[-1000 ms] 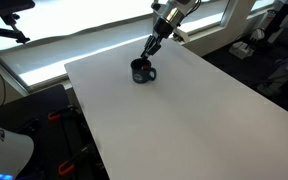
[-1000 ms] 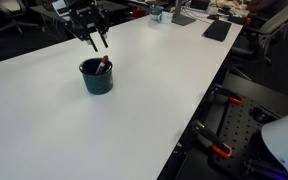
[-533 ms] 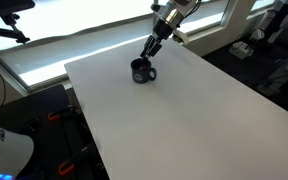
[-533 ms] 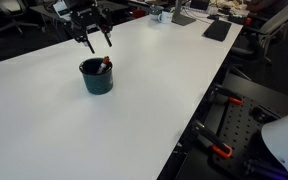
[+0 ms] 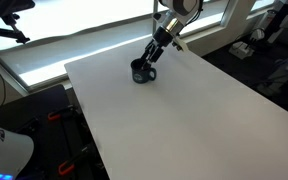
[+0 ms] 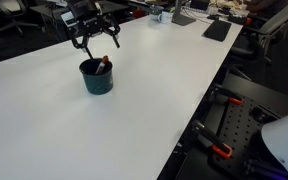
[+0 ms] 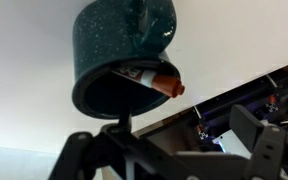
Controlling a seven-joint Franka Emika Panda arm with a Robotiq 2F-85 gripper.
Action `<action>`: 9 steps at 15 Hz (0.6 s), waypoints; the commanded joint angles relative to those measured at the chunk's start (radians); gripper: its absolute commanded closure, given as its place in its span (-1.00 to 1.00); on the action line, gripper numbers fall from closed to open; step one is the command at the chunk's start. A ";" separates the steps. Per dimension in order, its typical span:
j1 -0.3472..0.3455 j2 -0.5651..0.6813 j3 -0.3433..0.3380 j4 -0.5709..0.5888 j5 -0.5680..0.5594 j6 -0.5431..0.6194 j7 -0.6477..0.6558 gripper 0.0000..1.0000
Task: Remove the marker from the cup
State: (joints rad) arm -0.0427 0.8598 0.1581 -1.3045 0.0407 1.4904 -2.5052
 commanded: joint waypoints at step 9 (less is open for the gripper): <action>0.000 0.009 -0.004 0.016 0.010 -0.007 0.017 -0.88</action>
State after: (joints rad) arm -0.0468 0.8659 0.1579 -1.3042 0.0409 1.4905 -2.5030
